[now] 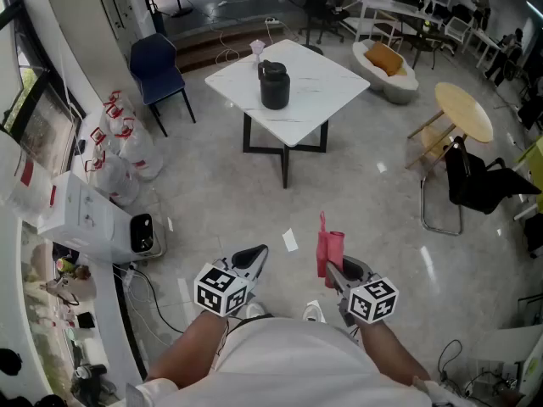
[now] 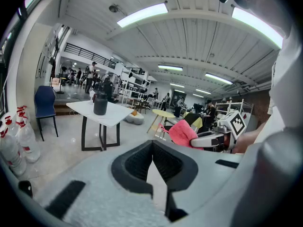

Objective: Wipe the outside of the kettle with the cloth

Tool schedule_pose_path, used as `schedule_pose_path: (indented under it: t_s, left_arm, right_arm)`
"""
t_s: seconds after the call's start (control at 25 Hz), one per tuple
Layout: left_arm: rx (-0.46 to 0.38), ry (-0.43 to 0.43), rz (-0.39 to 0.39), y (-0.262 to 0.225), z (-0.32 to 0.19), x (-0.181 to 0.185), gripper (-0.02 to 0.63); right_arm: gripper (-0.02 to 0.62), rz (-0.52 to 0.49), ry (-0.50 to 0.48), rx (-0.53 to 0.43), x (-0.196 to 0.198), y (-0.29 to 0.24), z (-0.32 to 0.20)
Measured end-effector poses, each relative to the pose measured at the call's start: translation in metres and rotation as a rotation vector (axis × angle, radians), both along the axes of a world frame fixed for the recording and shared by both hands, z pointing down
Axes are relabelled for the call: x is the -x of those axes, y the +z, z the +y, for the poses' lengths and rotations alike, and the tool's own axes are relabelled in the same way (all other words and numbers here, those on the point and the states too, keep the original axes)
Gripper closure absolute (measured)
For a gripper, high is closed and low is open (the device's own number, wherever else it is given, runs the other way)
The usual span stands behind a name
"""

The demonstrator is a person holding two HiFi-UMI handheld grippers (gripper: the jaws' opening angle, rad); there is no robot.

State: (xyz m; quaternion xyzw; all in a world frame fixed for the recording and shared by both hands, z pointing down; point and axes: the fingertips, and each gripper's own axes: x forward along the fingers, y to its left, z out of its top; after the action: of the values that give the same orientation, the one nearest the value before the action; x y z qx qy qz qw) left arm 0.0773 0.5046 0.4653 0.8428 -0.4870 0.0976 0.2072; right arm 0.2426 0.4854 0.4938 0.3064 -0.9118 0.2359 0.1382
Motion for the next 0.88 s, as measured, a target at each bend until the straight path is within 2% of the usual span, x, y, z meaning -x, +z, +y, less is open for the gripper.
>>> schedule_pose_path:
  t_s: [0.44,0.64,0.88]
  left_arm:
    - [-0.005,0.02,0.003,-0.003,-0.011,-0.001,0.601]
    - [0.002,0.038,0.008,-0.001,-0.012,0.005,0.601]
    - [-0.004,0.071,0.012,-0.002,-0.011,0.017,0.601]
  right_arm:
    - [0.492,-0.002,0.012,-0.011,0.004,-0.006,-0.007]
    - [0.489,-0.044,0.021,0.038,0.013,-0.007,-0.003]
    - [0.485,-0.026,0.027,0.034,0.03,-0.007,0.005]
